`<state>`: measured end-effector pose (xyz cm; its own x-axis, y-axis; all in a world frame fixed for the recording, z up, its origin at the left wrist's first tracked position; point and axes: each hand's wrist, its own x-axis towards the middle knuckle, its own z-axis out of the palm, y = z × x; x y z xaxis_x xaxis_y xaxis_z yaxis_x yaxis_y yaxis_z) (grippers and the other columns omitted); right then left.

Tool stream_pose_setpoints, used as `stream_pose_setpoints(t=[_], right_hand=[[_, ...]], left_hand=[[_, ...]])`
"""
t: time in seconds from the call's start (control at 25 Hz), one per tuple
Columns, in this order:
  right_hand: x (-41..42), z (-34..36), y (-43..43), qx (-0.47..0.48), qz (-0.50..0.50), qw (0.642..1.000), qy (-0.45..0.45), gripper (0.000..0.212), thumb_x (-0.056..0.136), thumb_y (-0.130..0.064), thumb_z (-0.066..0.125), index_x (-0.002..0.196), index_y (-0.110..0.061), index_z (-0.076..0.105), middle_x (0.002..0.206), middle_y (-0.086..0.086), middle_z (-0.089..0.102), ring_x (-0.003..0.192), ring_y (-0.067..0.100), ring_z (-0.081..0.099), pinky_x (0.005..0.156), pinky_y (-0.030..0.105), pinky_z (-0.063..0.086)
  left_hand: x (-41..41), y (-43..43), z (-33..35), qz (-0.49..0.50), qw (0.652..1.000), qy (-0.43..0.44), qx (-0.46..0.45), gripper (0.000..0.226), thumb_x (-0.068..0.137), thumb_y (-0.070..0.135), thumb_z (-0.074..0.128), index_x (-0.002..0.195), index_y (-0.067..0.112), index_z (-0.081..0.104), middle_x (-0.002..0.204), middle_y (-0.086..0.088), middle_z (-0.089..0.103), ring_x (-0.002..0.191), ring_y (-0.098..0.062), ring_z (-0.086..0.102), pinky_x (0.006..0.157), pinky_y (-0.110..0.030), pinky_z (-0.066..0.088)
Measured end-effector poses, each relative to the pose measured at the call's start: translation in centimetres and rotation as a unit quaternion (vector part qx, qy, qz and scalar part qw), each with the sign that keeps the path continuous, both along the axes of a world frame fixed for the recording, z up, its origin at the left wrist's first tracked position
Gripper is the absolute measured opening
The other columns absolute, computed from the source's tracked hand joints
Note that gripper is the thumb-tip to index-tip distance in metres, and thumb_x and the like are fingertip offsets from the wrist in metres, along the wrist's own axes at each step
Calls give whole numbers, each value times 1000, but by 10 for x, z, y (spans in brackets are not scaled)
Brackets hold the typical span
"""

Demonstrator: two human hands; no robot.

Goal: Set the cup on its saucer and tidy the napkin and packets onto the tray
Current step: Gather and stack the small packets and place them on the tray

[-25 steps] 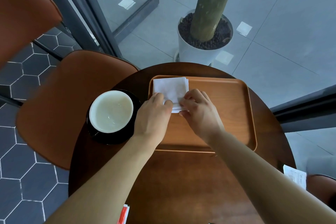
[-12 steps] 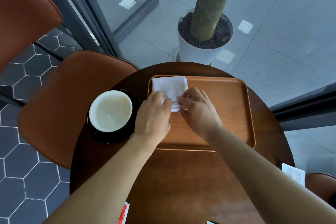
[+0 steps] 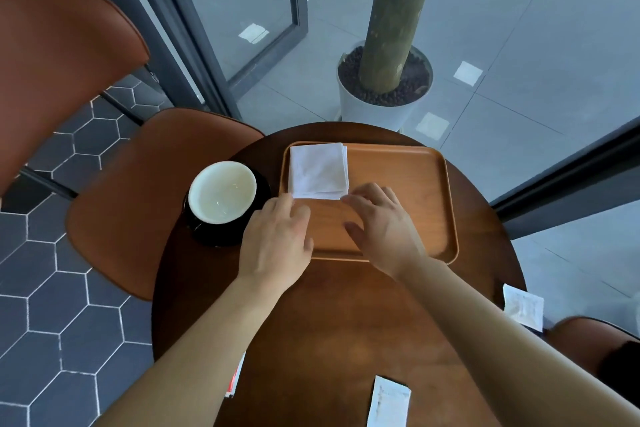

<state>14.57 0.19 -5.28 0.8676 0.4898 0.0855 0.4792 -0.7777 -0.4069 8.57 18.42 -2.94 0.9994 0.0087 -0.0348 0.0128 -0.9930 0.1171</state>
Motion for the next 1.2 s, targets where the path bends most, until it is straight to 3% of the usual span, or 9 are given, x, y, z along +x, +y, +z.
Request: stream_pose_setpoints(t=[0.28,0.4,0.56,0.68,0.84,1.0,1.2], right_hand=[[-66,7,-33,-5,-74,997,17,41,84,-26,73,123,-16,65,124,3,61,106,32,53,90,42,50],[-104,4,-53,-17,-121,992,22,40,84,-26,75,122,-15,67,124,5,62,107,34,54,92,43,50],[-157,0,-77,-18,-183,982,52,46,88,-36,70,130,-21,62,137,2,56,124,32,48,101,46,46],[-176,-10,-102,-84,-229,968,60,59,91,-52,59,144,-30,46,155,1,37,142,32,30,110,55,36],[-160,-27,-156,-161,-302,934,103,77,86,-82,26,152,-48,6,166,-1,-1,152,28,-5,119,55,17],[-151,-46,-172,-166,-294,930,147,83,80,-90,8,151,-49,-1,166,-1,-12,151,27,-16,122,55,9],[-191,-67,-117,-194,-193,958,82,74,93,-76,5,156,-38,2,166,7,-13,150,32,-19,122,54,-1]], left_hand=[[-77,28,-13,27,999,-11,-37,29,86,19,67,113,11,69,103,-9,63,89,-25,63,72,-39,56],[-117,51,-26,50,998,-8,-47,34,88,24,67,119,11,67,116,-12,64,100,-27,64,79,-40,55],[-169,72,-46,55,996,-24,-71,48,91,35,60,133,12,56,135,-18,54,124,-36,54,95,-49,50],[-194,67,-61,60,994,-6,-92,66,91,53,42,144,13,45,149,-23,39,140,-42,36,111,-56,38],[-200,40,-76,63,993,23,-93,76,91,65,31,151,19,36,159,-24,26,148,-45,21,117,-60,25],[-206,9,-85,57,996,36,-52,78,92,69,26,153,22,34,162,-23,20,151,-43,12,120,-60,18],[-209,-48,-85,39,998,57,-9,80,94,67,26,155,16,27,164,-20,16,153,-38,5,123,-55,13]])
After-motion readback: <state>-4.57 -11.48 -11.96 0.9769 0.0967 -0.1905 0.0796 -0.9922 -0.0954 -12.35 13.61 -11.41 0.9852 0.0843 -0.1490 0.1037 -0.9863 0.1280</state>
